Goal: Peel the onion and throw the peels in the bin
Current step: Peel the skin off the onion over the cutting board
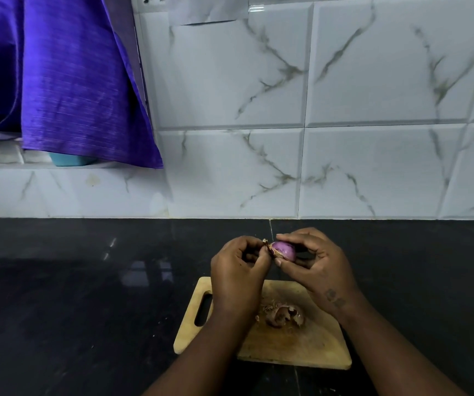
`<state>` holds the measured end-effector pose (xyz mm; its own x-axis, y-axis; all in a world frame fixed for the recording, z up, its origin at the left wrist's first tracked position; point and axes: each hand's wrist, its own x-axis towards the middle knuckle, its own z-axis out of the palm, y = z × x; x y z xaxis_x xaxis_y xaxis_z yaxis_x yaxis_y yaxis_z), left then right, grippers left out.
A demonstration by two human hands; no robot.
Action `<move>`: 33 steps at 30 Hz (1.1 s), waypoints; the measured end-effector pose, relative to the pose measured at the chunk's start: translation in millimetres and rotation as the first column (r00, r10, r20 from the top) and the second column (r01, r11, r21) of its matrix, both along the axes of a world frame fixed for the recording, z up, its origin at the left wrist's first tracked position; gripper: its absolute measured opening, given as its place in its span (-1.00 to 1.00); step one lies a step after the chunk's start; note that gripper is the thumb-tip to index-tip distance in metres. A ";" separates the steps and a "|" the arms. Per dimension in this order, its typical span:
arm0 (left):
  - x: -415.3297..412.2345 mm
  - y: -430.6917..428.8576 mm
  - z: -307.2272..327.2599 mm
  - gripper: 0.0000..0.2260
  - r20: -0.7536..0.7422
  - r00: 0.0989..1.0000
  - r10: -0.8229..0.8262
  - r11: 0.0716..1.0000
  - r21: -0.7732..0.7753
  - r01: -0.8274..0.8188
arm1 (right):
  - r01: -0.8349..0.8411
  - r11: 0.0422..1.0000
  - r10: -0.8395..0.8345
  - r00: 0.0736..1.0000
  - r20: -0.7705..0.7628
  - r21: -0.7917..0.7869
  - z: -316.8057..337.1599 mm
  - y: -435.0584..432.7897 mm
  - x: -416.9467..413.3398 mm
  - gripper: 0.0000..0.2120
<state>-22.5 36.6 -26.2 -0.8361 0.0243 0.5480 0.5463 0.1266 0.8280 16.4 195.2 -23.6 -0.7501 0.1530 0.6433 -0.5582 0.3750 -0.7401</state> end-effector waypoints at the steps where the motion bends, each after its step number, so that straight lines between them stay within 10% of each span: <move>1: 0.0 0.3 -0.1 -0.89 -0.015 1.000 0.015 1.000 -0.027 -0.016 | 0.001 1.000 -0.001 1.000 -0.004 0.001 -0.4 0.0 -0.4 -0.65; 33: -1.5 -0.3 9.7 -0.86 0.236 0.879 -0.415 0.881 0.344 0.324 | -0.018 0.985 0.033 0.996 0.081 -0.174 4.9 7.5 0.3 -0.67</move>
